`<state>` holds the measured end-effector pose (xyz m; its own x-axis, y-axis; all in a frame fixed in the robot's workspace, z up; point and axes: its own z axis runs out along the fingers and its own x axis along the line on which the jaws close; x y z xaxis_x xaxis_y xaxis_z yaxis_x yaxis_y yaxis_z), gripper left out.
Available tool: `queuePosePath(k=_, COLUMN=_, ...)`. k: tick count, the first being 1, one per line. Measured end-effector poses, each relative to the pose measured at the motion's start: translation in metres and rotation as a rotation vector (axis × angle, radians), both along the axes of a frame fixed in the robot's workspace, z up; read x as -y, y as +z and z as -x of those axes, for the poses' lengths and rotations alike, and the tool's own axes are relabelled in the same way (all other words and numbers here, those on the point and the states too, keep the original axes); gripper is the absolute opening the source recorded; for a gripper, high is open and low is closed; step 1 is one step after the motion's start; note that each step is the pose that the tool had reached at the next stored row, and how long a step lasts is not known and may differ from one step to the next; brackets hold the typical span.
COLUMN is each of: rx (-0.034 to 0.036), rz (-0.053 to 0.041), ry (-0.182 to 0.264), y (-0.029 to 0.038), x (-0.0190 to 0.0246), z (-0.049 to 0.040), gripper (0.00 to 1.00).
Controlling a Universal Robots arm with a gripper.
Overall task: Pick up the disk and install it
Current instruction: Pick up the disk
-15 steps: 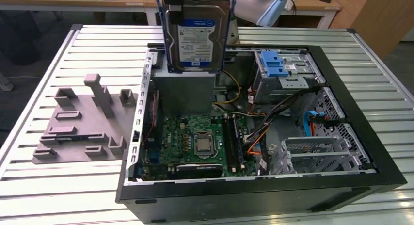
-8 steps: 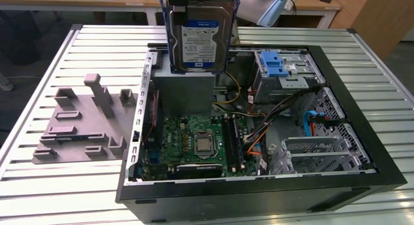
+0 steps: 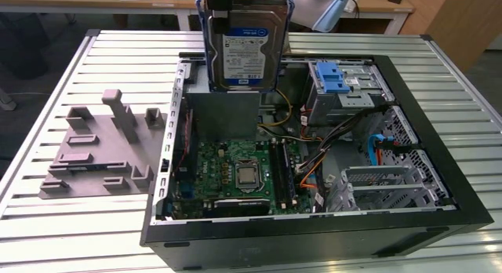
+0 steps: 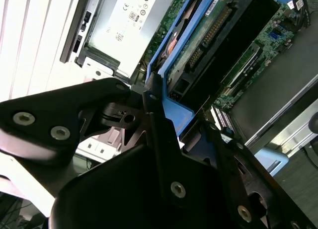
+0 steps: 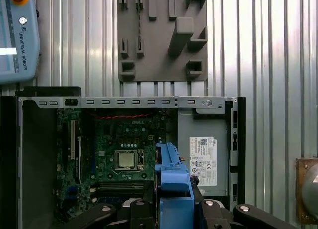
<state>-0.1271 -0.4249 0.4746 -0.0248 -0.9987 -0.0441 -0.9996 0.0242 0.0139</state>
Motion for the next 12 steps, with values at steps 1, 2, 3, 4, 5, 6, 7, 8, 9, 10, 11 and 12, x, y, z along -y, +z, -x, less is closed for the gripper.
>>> queuePosePath(k=1, rx=0.0, rz=0.0, ry=0.0, y=0.0, x=0.0009, z=-0.0003, gripper=0.36)
queuePosePath(k=2, rx=-0.0001, rz=0.0001, ry=0.0, y=0.0, x=0.0019, z=-0.0007, gripper=0.36)
queuePosePath(k=3, rx=-0.0001, rz=0.0001, ry=0.0, y=0.0001, x=0.0028, z=-0.001, gripper=0.36)
queuePosePath(k=4, rx=-0.0001, rz=0.0001, ry=-0.001, y=0.0001, x=0.0037, z=-0.0014, gripper=0.36)
queuePosePath(k=5, rx=-0.0001, rz=0.0, ry=-0.001, y=0.0, x=0.0047, z=-0.0017, gripper=0.36)
queuePosePath(k=6, rx=-0.0001, rz=0.0001, ry=-0.001, y=0.0, x=0.0056, z=-0.0019, gripper=0.36)
queuePosePath(k=7, rx=-0.0001, rz=0.0001, ry=-0.001, y=0.0, x=0.0065, z=-0.0022, gripper=0.36)
queuePosePath(k=8, rx=-0.0001, rz=0.0001, ry=-0.001, y=0.0, x=0.0076, z=-0.0025, gripper=0.36)
queuePosePath(k=9, rx=-0.0001, rz=0.0001, ry=-0.001, y=0.0, x=0.0085, z=-0.0028, gripper=0.36)
queuePosePath(k=10, rx=-0.0001, rz=0.0001, ry=-0.002, y=0.0, x=0.0095, z=-0.0032, gripper=0.36)
queuePosePath(k=11, rx=-0.0001, rz=0.0, ry=-0.002, y=0.0, x=0.0105, z=-0.0036, gripper=0.36)
queuePosePath(k=12, rx=-0.0001, rz=0.0001, ry=-0.002, y=0.0, x=0.0116, z=-0.0039, gripper=0.36)
